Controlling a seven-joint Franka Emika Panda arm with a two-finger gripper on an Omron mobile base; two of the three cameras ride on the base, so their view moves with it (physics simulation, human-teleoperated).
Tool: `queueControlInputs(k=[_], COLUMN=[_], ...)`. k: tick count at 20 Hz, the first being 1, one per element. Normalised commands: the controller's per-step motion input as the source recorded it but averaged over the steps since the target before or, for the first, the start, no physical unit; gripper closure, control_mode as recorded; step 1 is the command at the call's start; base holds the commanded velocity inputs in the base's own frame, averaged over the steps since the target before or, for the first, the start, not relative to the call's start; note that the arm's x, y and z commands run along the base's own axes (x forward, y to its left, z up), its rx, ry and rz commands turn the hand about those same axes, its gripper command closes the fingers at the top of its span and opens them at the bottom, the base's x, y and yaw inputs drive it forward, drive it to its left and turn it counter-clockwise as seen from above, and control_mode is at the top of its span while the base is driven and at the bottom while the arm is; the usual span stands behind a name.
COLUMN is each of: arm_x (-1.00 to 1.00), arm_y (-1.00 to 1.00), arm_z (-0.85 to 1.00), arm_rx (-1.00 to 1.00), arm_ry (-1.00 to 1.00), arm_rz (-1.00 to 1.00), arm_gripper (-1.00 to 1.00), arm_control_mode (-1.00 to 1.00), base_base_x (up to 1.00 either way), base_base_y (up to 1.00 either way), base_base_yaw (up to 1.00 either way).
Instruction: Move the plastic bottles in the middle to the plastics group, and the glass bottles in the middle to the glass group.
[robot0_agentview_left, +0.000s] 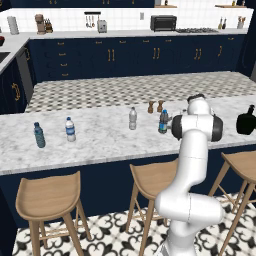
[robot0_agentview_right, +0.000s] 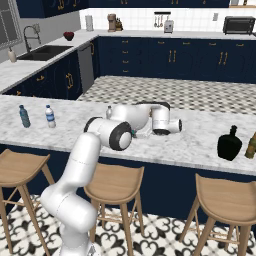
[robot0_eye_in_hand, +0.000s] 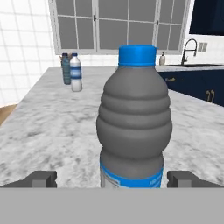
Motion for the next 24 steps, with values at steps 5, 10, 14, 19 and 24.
queueControlInputs(k=[5,10,14,19,24], arm_x=[0.01,0.00,0.00,0.09,0.21], arm_y=[0.07,0.09,0.16,0.11,0.00], arm_z=[0.00,0.00,0.00,-0.01,-0.11], arm_rx=[0.00,0.00,0.00,0.00,0.00], arm_ry=[0.02,0.00,0.00,0.00,0.00], arm_rz=[0.00,0.00,0.00,0.00,-0.01], arm_gripper=[-1.00,-1.00,-1.00,-1.00,-1.00], arm_control_mode=[-1.00,-1.00,-1.00,-1.00,-1.00], base_base_x=[0.00,0.00,0.00,0.00,0.00], base_base_y=[0.00,0.00,0.00,0.00,0.00], base_base_yaw=[0.00,0.00,0.00,0.00,0.00])
